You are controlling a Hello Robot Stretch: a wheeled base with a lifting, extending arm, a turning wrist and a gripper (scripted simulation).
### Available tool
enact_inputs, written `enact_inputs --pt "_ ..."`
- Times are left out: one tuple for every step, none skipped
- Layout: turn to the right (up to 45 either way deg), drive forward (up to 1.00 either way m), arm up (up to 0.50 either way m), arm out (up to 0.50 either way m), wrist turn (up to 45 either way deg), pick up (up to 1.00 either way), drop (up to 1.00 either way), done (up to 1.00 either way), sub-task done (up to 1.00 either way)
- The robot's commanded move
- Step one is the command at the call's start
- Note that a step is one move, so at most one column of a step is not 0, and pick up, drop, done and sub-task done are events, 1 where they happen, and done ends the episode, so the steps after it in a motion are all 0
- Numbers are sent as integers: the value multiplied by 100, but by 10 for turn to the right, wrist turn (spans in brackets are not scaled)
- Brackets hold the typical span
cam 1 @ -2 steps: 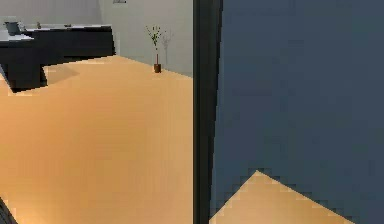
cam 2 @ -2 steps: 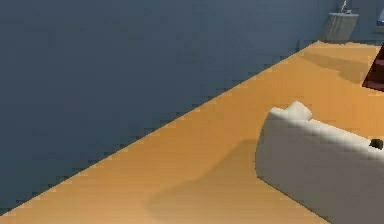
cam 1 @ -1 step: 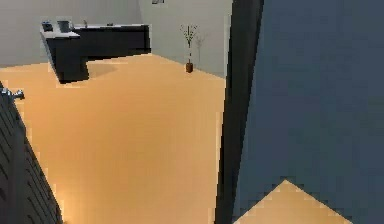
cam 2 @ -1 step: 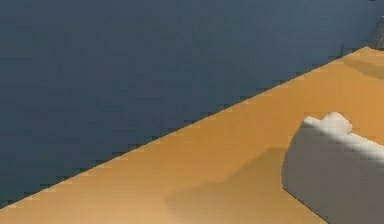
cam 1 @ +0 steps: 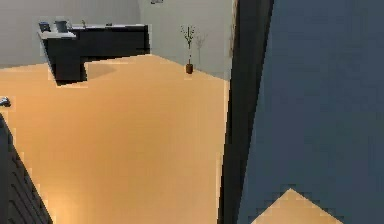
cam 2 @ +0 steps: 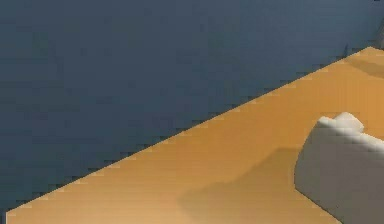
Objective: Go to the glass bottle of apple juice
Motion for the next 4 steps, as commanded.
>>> enact_inputs --pt "-150 0 0 0 0 0 0 0 0" --pt "0 30 0 0 0 0 0 0 0" --pt "-60 0 0 0 0 0 0 0 0" --pt "0 100 0 0 0 0 0 0 0"
